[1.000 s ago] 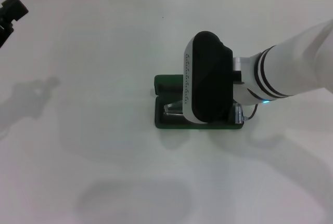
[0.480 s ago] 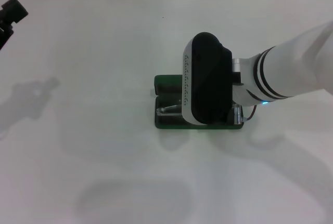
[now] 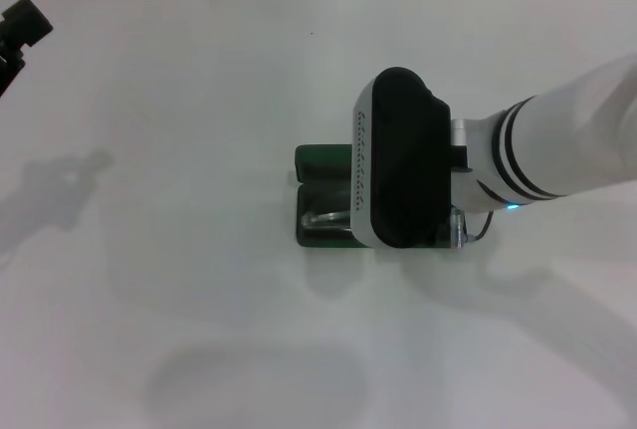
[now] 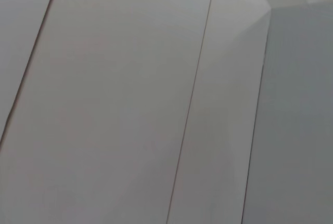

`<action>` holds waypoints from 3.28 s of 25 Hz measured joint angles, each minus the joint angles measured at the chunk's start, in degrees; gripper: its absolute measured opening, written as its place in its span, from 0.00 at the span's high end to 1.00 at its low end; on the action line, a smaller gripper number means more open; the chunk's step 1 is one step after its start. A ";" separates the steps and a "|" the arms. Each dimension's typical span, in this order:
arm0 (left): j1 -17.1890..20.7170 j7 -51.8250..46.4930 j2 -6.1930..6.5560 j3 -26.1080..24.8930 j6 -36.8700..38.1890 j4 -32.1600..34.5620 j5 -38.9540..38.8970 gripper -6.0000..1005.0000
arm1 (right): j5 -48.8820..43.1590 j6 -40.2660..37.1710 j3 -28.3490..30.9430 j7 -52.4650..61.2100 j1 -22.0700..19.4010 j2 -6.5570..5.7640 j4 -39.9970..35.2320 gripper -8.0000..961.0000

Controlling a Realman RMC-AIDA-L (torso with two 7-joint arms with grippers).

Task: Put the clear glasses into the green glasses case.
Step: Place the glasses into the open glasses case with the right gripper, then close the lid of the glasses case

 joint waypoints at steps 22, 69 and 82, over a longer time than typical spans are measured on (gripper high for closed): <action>0.57 -0.10 -0.09 0.01 0.01 -0.05 -0.20 0.95 | 0.70 9.27 0.74 -0.58 -7.40 -0.01 -9.37 0.83; -26.72 -17.48 -7.74 1.84 -20.41 1.27 36.56 0.86 | 67.36 -43.70 106.18 -42.34 -24.82 -2.51 27.30 0.56; -31.54 -18.76 -8.02 21.08 -33.45 -2.82 30.33 0.71 | 62.22 -41.60 111.40 -49.05 -25.22 -3.03 38.99 0.54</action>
